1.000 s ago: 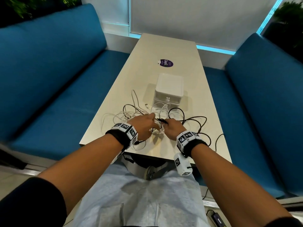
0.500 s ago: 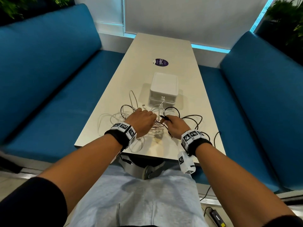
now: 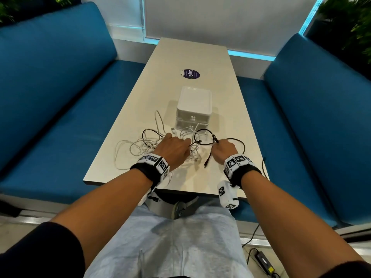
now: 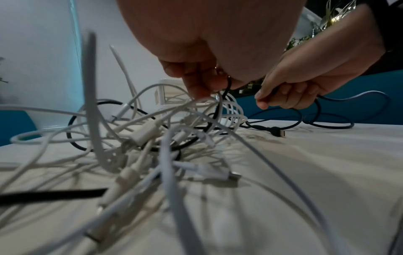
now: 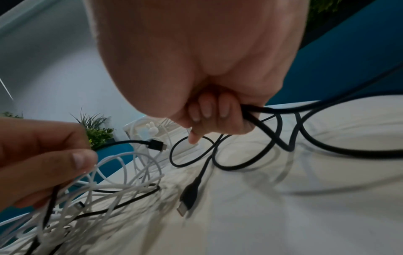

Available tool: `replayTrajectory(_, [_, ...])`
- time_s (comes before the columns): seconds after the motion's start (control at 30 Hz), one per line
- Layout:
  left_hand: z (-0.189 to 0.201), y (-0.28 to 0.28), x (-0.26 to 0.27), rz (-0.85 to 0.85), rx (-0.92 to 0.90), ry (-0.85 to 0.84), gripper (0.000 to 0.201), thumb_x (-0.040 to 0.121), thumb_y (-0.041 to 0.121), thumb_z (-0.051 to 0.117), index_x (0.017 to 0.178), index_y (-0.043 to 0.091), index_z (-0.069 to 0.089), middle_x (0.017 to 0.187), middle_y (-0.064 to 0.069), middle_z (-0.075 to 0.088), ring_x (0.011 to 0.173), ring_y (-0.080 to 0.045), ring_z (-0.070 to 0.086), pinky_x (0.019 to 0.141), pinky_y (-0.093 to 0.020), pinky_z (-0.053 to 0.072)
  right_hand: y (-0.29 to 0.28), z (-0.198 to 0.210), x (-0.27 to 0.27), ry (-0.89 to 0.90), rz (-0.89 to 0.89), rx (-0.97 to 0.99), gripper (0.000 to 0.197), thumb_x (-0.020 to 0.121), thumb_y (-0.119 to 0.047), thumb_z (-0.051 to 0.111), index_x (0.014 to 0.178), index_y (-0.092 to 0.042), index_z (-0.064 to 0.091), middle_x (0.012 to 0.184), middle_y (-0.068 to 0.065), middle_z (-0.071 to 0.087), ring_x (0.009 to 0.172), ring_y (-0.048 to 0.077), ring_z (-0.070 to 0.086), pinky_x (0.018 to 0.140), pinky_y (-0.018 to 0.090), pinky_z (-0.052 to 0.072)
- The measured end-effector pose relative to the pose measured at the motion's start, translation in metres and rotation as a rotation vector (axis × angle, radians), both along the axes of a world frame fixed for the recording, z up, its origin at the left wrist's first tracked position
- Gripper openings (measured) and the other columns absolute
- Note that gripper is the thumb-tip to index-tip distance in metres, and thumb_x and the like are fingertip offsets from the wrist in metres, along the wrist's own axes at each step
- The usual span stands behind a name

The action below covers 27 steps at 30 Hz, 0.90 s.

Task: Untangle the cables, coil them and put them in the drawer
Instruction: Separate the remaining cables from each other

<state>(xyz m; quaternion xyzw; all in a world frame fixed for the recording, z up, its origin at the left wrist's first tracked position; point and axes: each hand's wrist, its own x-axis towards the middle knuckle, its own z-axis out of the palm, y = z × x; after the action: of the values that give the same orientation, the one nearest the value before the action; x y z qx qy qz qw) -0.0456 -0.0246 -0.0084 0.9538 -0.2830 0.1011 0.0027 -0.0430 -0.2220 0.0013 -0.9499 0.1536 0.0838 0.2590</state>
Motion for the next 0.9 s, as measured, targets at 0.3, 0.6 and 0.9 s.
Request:
replayTrajectory(0.3, [-0.010, -0.013, -0.009, -0.152, -0.015, -0.096, 0.015, 0.099, 0.030, 0.047, 0.110, 0.020, 0.051, 0.086, -0.003, 0.068, 0.080, -0.028, 0.061, 0.081, -0.040, 0.038, 0.017, -0.003, 0.003, -0.012, 0.019, 0.312, 0.038, 0.093, -0.042, 0.056, 0.067, -0.013, 0.055, 0.060, 0.003, 0.052, 0.056, 0.024, 0.049, 0.054, 0.029, 0.036])
replayTrajectory(0.6, [-0.017, -0.027, -0.006, -0.276, 0.050, -0.142, 0.022, 0.087, 0.017, 0.062, 0.108, 0.015, 0.063, 0.111, -0.003, 0.056, 0.105, -0.025, 0.052, 0.085, -0.039, 0.042, 0.010, -0.006, -0.002, -0.003, 0.120, 0.324, 0.035, 0.099, -0.023, 0.043, 0.067, -0.014, 0.054, 0.056, -0.002, 0.046, 0.051, 0.017, 0.042, 0.052, 0.027, 0.031])
replayTrajectory(0.9, [-0.037, -0.013, 0.003, -0.218, 0.089, 0.093, 0.035, 0.105, 0.034, 0.039, 0.109, 0.012, 0.066, 0.114, -0.002, 0.054, 0.109, -0.025, 0.047, 0.093, -0.039, 0.037, -0.028, -0.010, -0.005, 0.076, 0.082, -0.087, 0.039, 0.105, -0.027, 0.034, 0.124, -0.001, 0.057, 0.125, 0.020, 0.061, 0.115, 0.037, 0.056, 0.086, 0.035, 0.044])
